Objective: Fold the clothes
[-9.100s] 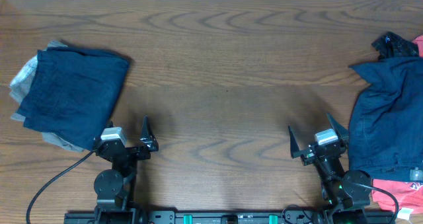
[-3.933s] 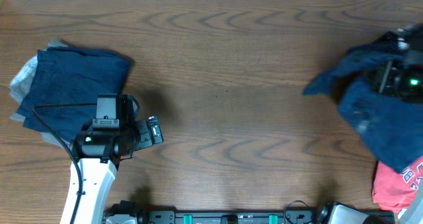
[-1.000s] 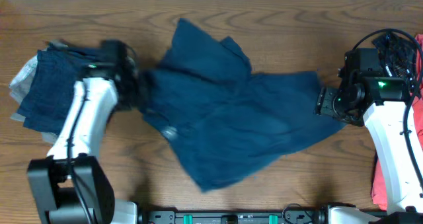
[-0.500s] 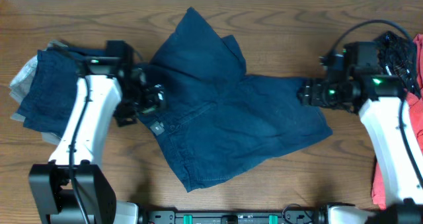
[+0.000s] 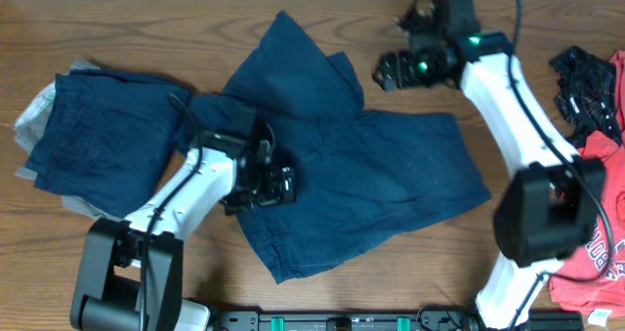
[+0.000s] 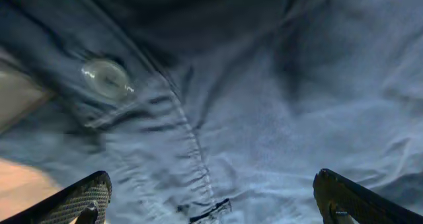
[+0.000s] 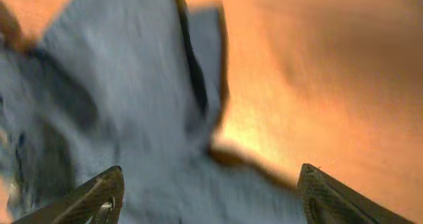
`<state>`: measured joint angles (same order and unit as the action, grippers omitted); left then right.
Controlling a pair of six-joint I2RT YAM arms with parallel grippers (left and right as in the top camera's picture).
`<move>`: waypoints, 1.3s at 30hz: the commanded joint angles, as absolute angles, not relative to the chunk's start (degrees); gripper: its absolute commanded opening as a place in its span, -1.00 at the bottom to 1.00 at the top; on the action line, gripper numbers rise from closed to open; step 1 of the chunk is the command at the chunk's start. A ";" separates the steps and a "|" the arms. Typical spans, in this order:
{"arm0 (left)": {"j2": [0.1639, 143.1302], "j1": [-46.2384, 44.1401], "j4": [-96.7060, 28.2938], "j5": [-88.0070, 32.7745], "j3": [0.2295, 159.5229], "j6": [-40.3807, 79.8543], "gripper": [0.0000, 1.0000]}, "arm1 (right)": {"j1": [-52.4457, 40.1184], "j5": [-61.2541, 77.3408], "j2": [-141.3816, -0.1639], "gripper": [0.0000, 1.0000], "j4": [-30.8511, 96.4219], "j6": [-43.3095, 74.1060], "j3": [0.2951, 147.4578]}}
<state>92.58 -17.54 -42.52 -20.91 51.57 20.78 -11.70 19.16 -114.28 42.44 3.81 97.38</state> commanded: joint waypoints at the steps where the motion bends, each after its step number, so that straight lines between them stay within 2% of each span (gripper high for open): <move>1: 92.71 -18.31 -41.45 -23.38 48.71 23.14 0.96 | -14.09 18.87 -120.25 0.63 39.42 5.15 100.22; 10: 92.75 -18.31 -41.45 -23.38 47.79 23.49 0.96 | -16.99 14.70 -130.78 0.63 26.37 11.44 100.44; 16: 92.75 -18.31 -41.43 -23.38 47.79 23.46 0.96 | -17.69 13.72 -135.46 0.38 21.76 15.53 100.44; 23: 92.75 -18.31 -40.95 -23.38 47.79 23.49 0.96 | -18.90 14.66 -137.75 -0.33 22.24 16.27 100.44; 26: 92.75 -18.31 -40.75 -23.38 47.79 23.49 0.96 | -19.33 15.70 -137.75 -0.41 22.31 16.25 100.44; 27: 92.75 -18.31 -40.75 -23.38 47.79 23.49 0.96 | -19.44 15.70 -137.75 -0.54 22.35 16.25 100.44; 29: 92.75 -18.31 -40.82 -23.38 47.79 23.49 0.96 | -19.46 15.64 -137.75 -0.98 22.52 16.25 100.44; 34: 92.75 -18.31 -40.66 -23.38 47.79 23.49 0.96 | -18.26 12.95 -136.86 -0.98 23.20 16.58 100.47; 39: 92.75 -18.31 -40.16 -23.38 47.79 23.46 0.96 | -13.85 -3.75 -130.78 -0.98 30.00 18.90 100.49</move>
<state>92.58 -18.22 -40.40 -22.79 47.99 22.76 -17.72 9.54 -134.34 27.35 16.99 100.60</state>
